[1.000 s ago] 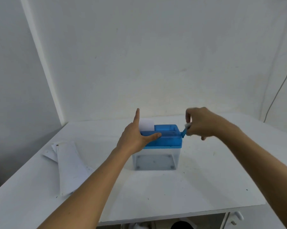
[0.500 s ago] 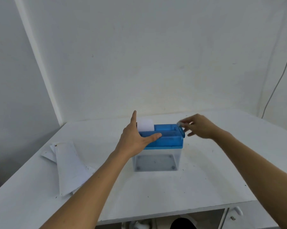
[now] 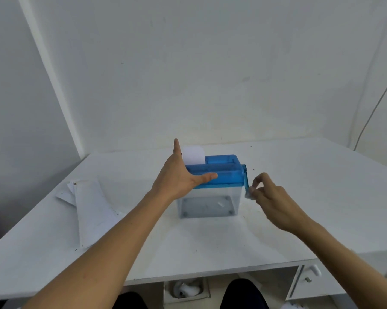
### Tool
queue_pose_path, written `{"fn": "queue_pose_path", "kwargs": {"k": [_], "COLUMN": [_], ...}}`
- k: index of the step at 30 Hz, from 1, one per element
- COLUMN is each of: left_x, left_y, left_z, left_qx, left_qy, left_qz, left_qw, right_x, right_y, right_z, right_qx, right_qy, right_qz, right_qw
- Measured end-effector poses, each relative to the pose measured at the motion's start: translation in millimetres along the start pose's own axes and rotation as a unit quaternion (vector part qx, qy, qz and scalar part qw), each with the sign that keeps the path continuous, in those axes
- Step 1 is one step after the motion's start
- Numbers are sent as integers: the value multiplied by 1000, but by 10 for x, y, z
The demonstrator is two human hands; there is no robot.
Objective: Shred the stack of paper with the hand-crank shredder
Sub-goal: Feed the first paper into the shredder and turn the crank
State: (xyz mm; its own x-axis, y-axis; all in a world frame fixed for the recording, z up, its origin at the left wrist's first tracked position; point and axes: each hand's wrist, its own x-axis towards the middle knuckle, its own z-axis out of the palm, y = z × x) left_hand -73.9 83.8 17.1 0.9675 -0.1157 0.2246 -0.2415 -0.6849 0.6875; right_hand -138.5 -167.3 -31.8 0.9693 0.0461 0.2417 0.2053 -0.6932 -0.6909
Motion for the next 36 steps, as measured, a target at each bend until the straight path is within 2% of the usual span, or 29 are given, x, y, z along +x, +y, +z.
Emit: {"fn": "queue_pose_path", "kwargs": {"k": [5, 10, 16, 21, 24, 28, 32, 36], "left_x": [31, 22, 5, 4, -4, -2, 7, 18], "left_y": [-37, -26, -41, -49, -49, -79, -69, -87], "left_z": [-19, -5, -1, 3, 14, 10, 21, 15], "left_qx": [11, 17, 11, 2, 1, -3, 12, 23], "left_qy": [-6, -10, -6, -8, -4, 5, 6, 13], "left_qz": [11, 10, 10, 8, 11, 16, 17, 19], "left_qw": [1000, 1000, 1000, 1000, 1000, 1000, 1000, 999], "right_x": [-22, 381, 914, 1121, 1028, 688, 321, 6], "right_y": [-210, -345, -337, -165, 39, 186, 118, -117], "right_z": [-345, -464, -331, -4, 246, 469, 486, 134], "right_qx": [104, 106, 192, 266, 251, 207, 178, 145], "right_qy": [26, 79, 116, 135, 107, 100, 106, 64], "right_qz": [-76, -97, -45, 69, 135, 168, 166, 109], "right_qw": [991, 986, 973, 952, 952, 959, 964, 981]}}
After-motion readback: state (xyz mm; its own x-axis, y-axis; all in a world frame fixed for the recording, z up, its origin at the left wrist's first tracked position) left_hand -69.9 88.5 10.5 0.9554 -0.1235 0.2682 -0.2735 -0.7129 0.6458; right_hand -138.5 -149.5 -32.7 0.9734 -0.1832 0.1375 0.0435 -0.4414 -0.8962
